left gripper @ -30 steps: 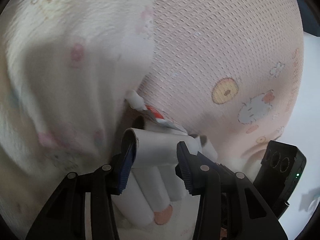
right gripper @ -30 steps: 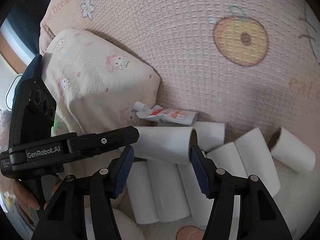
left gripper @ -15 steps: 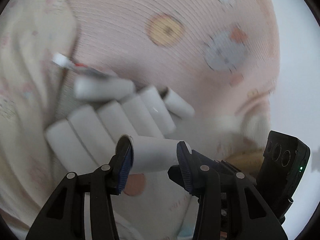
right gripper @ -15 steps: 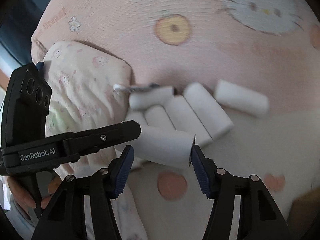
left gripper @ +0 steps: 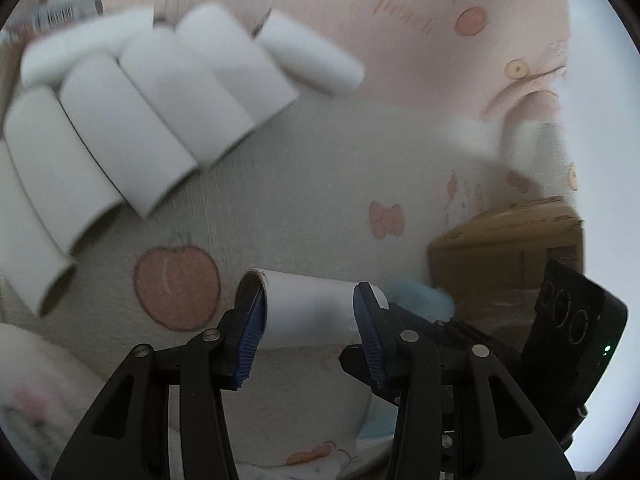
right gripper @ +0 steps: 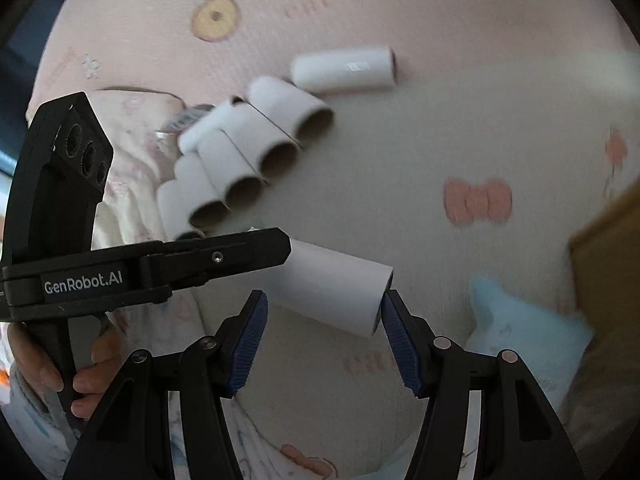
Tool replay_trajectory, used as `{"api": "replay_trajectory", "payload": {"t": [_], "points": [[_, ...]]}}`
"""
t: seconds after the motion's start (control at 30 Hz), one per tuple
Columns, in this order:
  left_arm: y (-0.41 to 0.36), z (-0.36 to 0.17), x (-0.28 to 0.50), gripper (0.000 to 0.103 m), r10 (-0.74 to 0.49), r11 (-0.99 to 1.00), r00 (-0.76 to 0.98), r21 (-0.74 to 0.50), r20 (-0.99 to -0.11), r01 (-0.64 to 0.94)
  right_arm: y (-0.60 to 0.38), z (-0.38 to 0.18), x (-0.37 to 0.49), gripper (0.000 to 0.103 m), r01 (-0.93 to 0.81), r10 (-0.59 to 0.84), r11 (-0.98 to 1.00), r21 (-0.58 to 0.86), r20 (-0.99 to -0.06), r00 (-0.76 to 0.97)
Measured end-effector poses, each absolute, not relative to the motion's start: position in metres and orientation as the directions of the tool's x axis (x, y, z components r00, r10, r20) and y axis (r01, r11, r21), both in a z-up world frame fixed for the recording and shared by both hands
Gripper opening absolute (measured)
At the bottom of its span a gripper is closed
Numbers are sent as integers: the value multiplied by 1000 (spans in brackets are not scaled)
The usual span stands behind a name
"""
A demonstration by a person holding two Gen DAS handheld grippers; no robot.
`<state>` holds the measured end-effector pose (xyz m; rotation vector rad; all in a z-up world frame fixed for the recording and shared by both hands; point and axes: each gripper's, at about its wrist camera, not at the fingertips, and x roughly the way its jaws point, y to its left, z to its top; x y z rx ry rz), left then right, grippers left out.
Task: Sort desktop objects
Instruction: 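Pull one white cardboard tube out of the row with both grippers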
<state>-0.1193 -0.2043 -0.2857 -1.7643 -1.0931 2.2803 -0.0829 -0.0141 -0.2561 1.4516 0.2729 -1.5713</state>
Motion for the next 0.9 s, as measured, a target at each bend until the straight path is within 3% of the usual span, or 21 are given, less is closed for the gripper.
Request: {"api": "replay_trajectory", "payload": {"t": [0.27,0.4,0.5,0.7,0.9], "points": [[-207,-305,-115,48,492,-691,-340,-597,-801,408,-17,-289,-76,63,742,-453,-538,400,-880,146],[-203,-305,-115,52,483,-699,-348,-593,-804,400,-25,-293,-66,80,769,-449,-517,375,-884,129],[-206,-304,-113,53,481,-701,-347,-591,-805,400,-28,-294,-64,84,772,-440,-518,367,-889,127],[-206,-285,-107,53,400,-746,-394,-544,-827,384,-24,-285,-71,84,741,-403,-558,373,-903,151],[-211,-262,-93,52,333,-756,-457,-523,-825,394,4,-256,-82,84,685,-461,-611,396,-882,99]]}}
